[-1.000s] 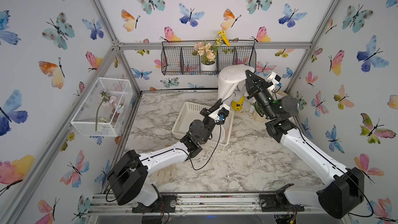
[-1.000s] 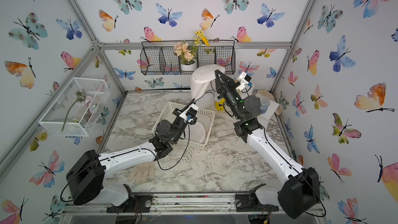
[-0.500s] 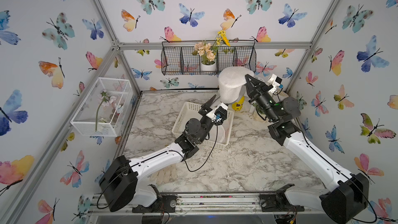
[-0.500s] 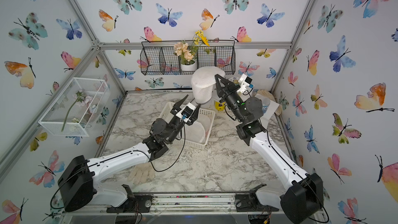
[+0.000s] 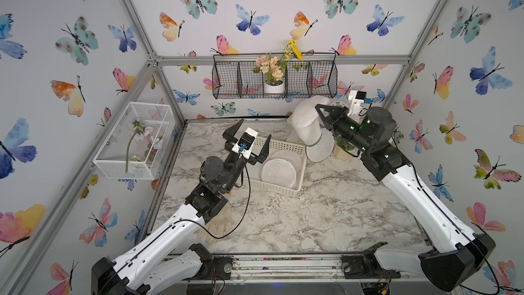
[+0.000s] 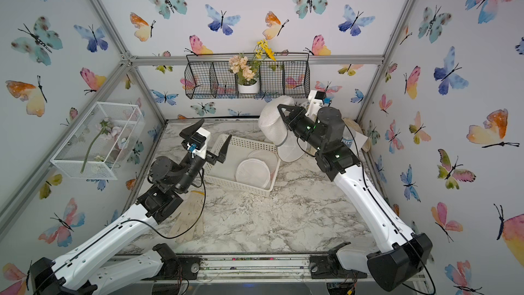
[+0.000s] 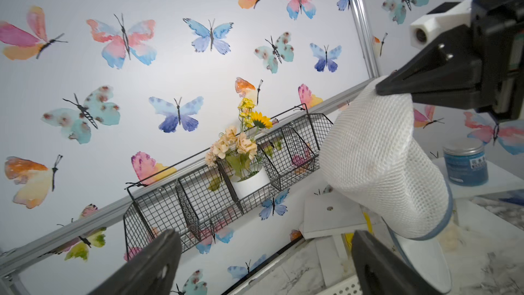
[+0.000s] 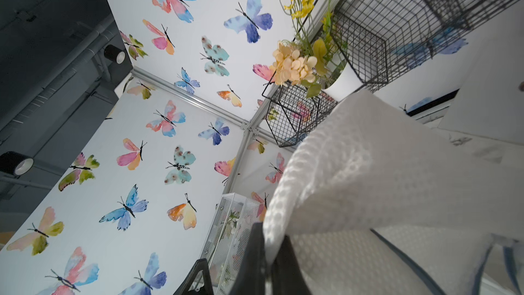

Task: Turn the laundry bag inside out
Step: Turn over the laundry bag.

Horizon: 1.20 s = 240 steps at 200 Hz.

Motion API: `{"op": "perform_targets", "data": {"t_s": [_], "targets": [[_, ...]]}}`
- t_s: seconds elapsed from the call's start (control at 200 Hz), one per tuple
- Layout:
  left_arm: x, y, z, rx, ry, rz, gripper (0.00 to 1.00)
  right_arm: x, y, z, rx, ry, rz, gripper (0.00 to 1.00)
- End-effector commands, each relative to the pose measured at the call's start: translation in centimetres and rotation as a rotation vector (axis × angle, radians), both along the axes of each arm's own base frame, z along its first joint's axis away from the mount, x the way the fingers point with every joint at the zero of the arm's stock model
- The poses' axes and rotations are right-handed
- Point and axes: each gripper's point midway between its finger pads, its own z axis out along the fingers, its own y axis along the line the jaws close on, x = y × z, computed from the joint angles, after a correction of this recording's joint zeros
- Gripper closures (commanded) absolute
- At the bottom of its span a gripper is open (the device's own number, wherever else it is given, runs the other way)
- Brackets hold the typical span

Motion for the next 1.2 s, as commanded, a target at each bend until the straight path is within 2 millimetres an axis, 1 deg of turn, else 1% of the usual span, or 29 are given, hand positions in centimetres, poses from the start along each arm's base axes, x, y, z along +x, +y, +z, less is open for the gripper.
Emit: {"op": "perform_targets", "data": {"t_s": [0.0,0.1,0.15,0.21,0.3,0.44,0.536,0.581,0.656,0.766,0.826,0.881,0.931,1.051,1.086,1.111,1.196], "targets": [[-1.7,-1.6,-0.8,0.057,-0.013,-0.132,0.01,-0.7,2.1,-1.0,-0.004,0.058,0.138,0.98],[-2.9,-2.8,-1.5,0.157,-0.082,-0.205,0.01,-0.7,2.8,-0.7,0.044,0.084,0.178,0.98],[-3.2,-3.5,-2.1,0.213,-0.111,-0.236,0.0,-0.8,3.2,-0.6,0.066,0.097,0.199,0.98],[-3.3,-4.3,-2.7,0.277,-0.127,-0.268,0.03,-0.8,3.7,-0.6,0.092,0.112,0.226,0.98],[-3.0,-4.8,-2.8,0.337,-0.146,-0.271,0.06,-1.0,4.3,-0.5,0.122,0.122,0.255,0.98],[-2.2,-5.2,-2.5,0.413,-0.199,-0.236,0.08,-1.5,5.3,-0.5,0.148,0.138,0.296,0.98],[-1.2,-5.6,-2.2,0.448,-0.221,-0.204,0.08,-2.0,6.1,-0.3,0.172,0.143,0.332,0.98],[-0.4,-5.6,-1.9,0.452,-0.222,-0.175,0.1,-2.2,6.4,-0.1,0.175,0.14,0.345,0.98],[1.0,-5.5,-1.3,0.449,-0.213,-0.116,0.22,-2.6,6.8,-0.3,0.162,0.148,0.358,0.98],[2.2,-5.8,-1.0,0.463,-0.193,-0.089,0.34,-3.1,6.8,-0.9,0.152,0.165,0.361,0.98],[2.6,-6.0,-1.4,0.483,-0.192,-0.084,0.4,-3.3,6.7,-1.2,0.151,0.173,0.364,0.98],[2.9,-6.3,-1.7,0.495,-0.189,-0.084,0.48,-3.5,6.7,-1.2,0.151,0.175,0.368,0.98],[3.2,-6.4,-1.8,0.499,-0.188,-0.082,0.57,-3.5,6.7,-1.3,0.151,0.177,0.369,0.98],[3.2,-6.6,-1.2,0.481,-0.19,-0.088,0.86,-3.4,6.6,-1.4,0.14,0.169,0.357,0.98],[3.2,-6.6,-1.0,0.473,-0.189,-0.089,0.94,-3.3,6.5,-1.5,0.135,0.163,0.351,0.95],[3.1,-6.6,-0.8,0.467,-0.187,-0.09,1.0,-3.3,6.5,-1.4,0.129,0.155,0.348,0.9],[3.1,-6.2,-0.2,0.425,-0.157,-0.088,1.0,-2.9,6.1,-1.3,0.068,0.114,0.319,0.7]]}}
